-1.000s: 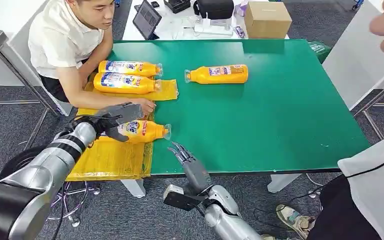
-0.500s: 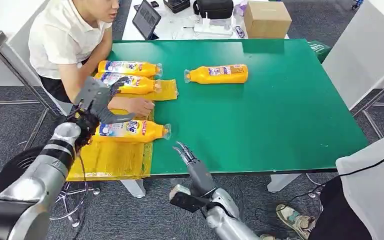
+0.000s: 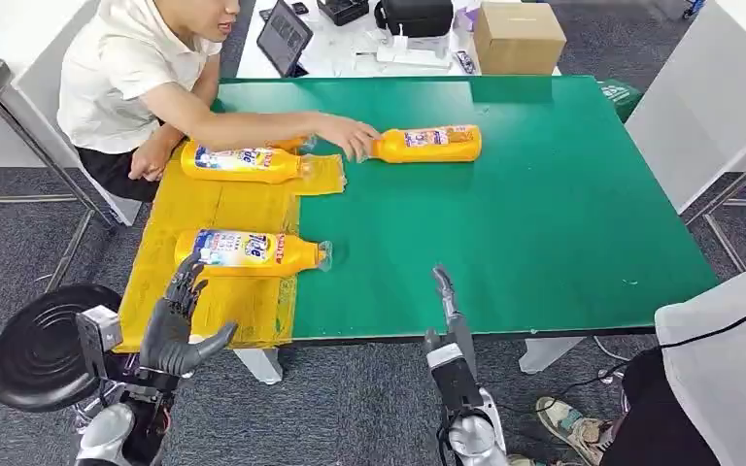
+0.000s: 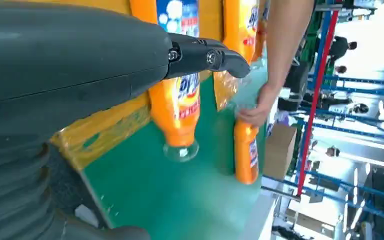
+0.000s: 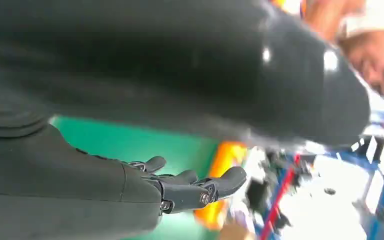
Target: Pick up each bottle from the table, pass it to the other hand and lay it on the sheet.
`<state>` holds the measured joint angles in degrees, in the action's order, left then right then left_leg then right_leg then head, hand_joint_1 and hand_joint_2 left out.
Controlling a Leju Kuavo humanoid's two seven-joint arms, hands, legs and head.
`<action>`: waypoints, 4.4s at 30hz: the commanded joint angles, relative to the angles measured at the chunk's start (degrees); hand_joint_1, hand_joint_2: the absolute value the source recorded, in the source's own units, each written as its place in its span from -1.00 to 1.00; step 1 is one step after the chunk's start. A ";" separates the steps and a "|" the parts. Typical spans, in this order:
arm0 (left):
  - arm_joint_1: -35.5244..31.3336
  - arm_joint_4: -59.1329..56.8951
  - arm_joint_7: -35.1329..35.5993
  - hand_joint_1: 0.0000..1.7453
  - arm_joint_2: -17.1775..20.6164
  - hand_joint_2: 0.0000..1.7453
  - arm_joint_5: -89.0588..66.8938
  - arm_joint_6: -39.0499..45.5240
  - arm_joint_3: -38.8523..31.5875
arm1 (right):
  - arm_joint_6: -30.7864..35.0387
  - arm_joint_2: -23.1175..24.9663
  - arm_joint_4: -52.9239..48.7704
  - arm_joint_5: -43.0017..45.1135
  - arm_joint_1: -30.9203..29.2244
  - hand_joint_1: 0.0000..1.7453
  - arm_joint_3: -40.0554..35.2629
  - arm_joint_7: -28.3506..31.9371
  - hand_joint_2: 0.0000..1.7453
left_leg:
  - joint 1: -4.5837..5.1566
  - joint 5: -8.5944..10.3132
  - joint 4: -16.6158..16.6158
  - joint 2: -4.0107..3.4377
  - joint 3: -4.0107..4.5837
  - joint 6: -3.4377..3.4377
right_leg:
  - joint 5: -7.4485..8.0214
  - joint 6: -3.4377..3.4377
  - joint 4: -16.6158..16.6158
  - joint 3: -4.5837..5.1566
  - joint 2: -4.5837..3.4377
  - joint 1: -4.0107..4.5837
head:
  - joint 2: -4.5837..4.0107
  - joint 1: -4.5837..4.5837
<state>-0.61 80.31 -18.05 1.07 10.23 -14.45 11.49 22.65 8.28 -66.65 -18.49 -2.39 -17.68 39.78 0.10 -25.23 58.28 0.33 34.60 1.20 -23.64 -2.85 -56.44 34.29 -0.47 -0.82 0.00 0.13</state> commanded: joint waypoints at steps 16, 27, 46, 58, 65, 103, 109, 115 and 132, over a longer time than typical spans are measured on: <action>0.98 1.12 -0.82 -1.00 -1.85 1.00 -6.76 2.01 6.62 | 17.35 -4.67 6.07 -52.59 -4.82 -1.00 22.52 -7.96 1.00 | 0.00 0.03 -0.05 0.11 -0.18 -0.02 | 0.02 0.05 0.05 -0.27 0.13 0.02 | 0.00 -0.02; -5.05 -5.50 0.19 -1.00 -3.54 1.00 -6.90 2.30 10.22 | 16.99 -8.15 29.93 -49.46 -22.49 -1.00 9.30 -16.11 1.00 | -0.02 0.09 -0.05 -0.07 -0.25 -0.03 | 0.11 0.06 0.03 -0.26 -0.01 0.04 | 0.00 -0.02; -6.58 -6.87 2.73 -1.00 -3.71 1.00 -5.80 3.60 12.37 | 3.33 -7.34 40.68 -51.24 -32.36 -1.00 -0.11 -30.55 1.00 | -0.01 0.12 -0.03 0.06 -0.19 0.02 | 0.08 0.01 -0.02 -0.24 0.09 0.03 | 0.00 0.00; -5.38 -4.88 4.23 -1.00 -4.37 1.00 -7.78 3.62 11.66 | -5.03 -8.12 38.53 -52.74 -33.07 -1.00 -5.05 -38.21 1.00 | -0.02 0.12 -0.01 0.11 -0.17 0.02 | 0.07 0.01 -0.03 -0.24 0.13 0.03 | 0.00 0.00; -5.06 -4.77 4.69 -1.00 -5.11 1.00 -8.68 3.50 11.31 | -9.20 -8.55 39.83 -53.98 -34.52 -1.00 -6.70 -43.67 1.00 | -0.04 0.10 -0.01 0.13 -0.32 -0.01 | 0.04 0.05 -0.01 -0.39 0.19 0.06 | 0.00 0.00; -3.01 -3.33 5.87 -1.00 -6.29 1.00 -1.71 1.94 9.98 | -14.23 -6.02 33.52 -29.15 -28.61 1.00 0.05 -22.76 1.00 | -0.08 0.08 -0.07 -0.10 -0.72 -0.07 | 0.09 0.07 0.06 -0.65 0.00 0.10 | 0.00 0.00; -1.04 -1.00 7.19 -1.00 -6.01 1.00 4.84 2.21 10.23 | -15.08 -4.36 23.04 -20.74 -23.70 1.00 -0.97 -16.53 1.00 | -0.11 0.07 -0.06 -0.12 -0.70 -0.04 | 0.08 0.04 0.06 -0.66 -0.03 0.12 | 0.00 -0.02; -0.69 0.09 6.47 -1.00 -5.62 1.00 7.46 2.15 11.83 | -17.61 -3.41 10.91 -15.47 -19.35 1.00 -7.24 -15.47 1.00 | -0.09 0.04 -0.02 -0.12 -0.53 -0.07 | 0.04 0.05 -0.04 -0.48 -0.04 0.10 | 0.00 0.00; -5.49 -2.32 5.56 -1.00 -6.60 1.00 12.43 2.00 15.75 | -18.84 0.19 17.93 -11.75 -22.79 1.00 -18.39 -13.65 1.00 | -0.09 0.07 -0.04 0.00 -0.25 -0.06 | 0.05 0.05 -0.03 -0.26 0.05 0.09 | 0.00 0.00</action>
<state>-2.80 81.09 -12.39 -5.81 21.05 -13.42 25.14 3.06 8.04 -52.92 -31.58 -22.38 -30.95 25.29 0.02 -25.14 58.29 0.33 34.49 1.21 -23.56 -2.89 -56.49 34.17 -0.46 -0.75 0.00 0.13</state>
